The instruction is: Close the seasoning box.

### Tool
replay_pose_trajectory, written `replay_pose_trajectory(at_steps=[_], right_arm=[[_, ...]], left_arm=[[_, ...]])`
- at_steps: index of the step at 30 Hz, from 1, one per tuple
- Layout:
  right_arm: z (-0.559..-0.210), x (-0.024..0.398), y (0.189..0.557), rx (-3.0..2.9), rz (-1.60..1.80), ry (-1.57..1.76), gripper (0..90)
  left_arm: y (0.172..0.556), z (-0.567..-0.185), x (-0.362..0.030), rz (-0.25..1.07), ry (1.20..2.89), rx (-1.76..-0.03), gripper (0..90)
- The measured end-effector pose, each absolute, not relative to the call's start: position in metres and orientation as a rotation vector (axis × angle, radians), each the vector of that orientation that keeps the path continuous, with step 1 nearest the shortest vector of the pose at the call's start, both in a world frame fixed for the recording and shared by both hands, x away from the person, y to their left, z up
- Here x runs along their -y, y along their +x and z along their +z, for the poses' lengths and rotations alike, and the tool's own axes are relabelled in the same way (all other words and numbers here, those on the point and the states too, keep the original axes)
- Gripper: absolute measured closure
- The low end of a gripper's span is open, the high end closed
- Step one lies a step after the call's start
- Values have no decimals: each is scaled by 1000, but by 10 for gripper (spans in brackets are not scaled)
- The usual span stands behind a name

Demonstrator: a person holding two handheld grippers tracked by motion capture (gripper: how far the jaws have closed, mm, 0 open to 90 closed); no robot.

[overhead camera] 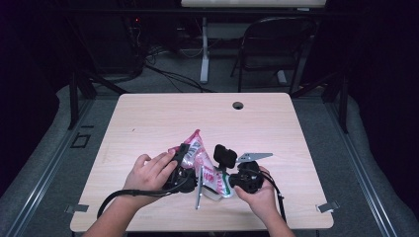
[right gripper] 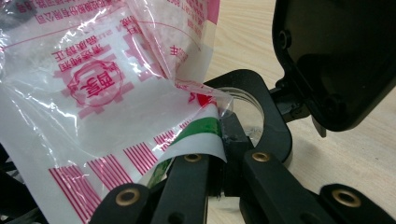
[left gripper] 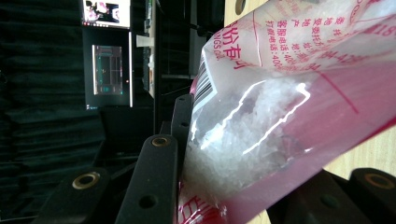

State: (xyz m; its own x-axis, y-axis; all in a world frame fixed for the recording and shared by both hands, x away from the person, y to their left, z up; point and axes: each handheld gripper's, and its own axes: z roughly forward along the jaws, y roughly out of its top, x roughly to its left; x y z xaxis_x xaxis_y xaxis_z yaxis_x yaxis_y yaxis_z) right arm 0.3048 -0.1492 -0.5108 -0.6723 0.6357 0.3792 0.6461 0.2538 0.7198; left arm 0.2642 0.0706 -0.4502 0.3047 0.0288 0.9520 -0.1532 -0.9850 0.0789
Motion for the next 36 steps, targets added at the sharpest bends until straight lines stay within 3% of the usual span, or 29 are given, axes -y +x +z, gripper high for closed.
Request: replay_pose_trajectory(at_steps=[36], right_arm=[[-511,148,304,2481,-1442,-1288,899]], left_arm=[[260,-448,-67,1766,2415,141,725]])
